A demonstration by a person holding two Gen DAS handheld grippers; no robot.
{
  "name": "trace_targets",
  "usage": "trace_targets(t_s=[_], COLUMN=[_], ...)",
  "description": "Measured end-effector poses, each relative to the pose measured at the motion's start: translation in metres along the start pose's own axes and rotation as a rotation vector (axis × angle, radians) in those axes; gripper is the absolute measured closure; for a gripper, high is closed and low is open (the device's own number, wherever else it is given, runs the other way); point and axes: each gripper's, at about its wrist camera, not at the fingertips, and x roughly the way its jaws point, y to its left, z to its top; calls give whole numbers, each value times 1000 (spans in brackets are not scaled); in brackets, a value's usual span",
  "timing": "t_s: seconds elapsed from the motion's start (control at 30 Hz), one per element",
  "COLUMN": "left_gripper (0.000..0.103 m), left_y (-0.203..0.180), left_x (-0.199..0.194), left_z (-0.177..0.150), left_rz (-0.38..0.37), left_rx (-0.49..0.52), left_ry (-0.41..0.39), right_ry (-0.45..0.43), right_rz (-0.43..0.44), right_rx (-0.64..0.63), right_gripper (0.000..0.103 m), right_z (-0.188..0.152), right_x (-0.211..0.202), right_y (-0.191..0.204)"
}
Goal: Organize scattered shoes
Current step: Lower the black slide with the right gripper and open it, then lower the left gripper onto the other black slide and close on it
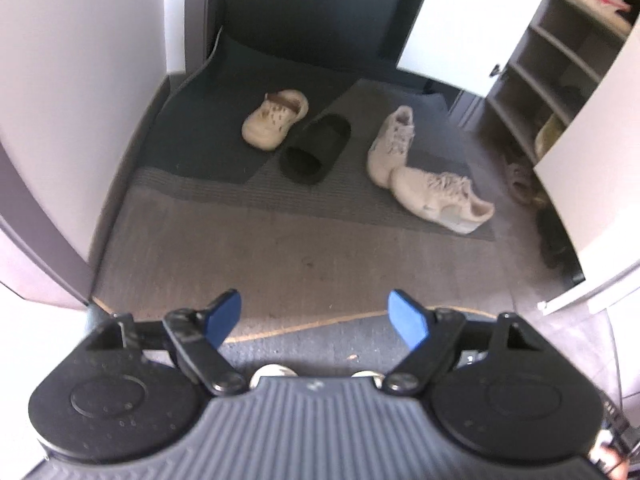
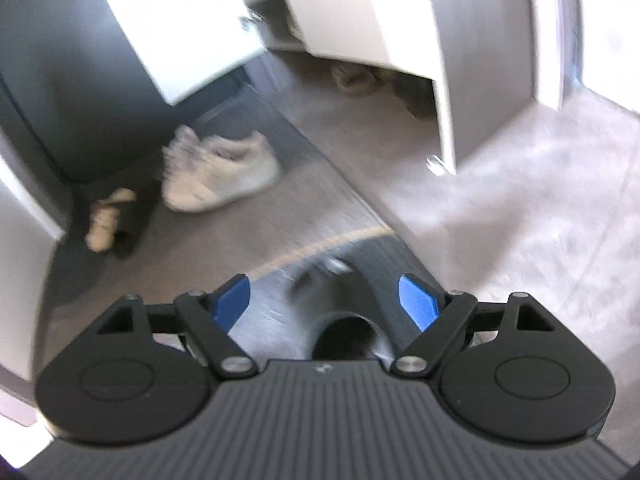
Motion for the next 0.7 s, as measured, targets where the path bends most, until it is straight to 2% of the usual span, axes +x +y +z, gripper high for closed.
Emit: trace_targets(t_s=[0.07, 0.17, 0.33, 0.47, 0.53, 0.57, 0.63, 0.7], left_gripper=[20, 20, 20, 19, 21, 20, 17, 13], left_y=[-8, -29, -71, -103, -116, -118, -124, -125], left_x=[-25, -53, -73, -54, -31, -24, 6, 42], left_z=[5, 8, 6, 4, 1, 0, 6, 18], left_rz=[-2, 37, 80, 122, 126, 118, 59, 49], left_rx=[42, 113, 193, 289, 335, 347, 402, 452], left_ry=[-34, -94, -132, -177, -236, -262, -372, -412], right_ry=[-12, -8, 56, 101, 127, 143, 139, 88], right_rz=[45, 115, 207, 204, 214, 219, 239, 266], right_rx=[-19, -41, -147, -214, -251, -293, -372, -440], right_gripper=[19, 19, 19, 19, 19, 19, 19, 19], right_z=[13, 27, 44, 46, 44, 40, 32, 23], right_x=[-15, -35, -58, -56, -47, -37, -15, 3], right_y=[21, 43, 68, 76, 83, 91, 110, 126])
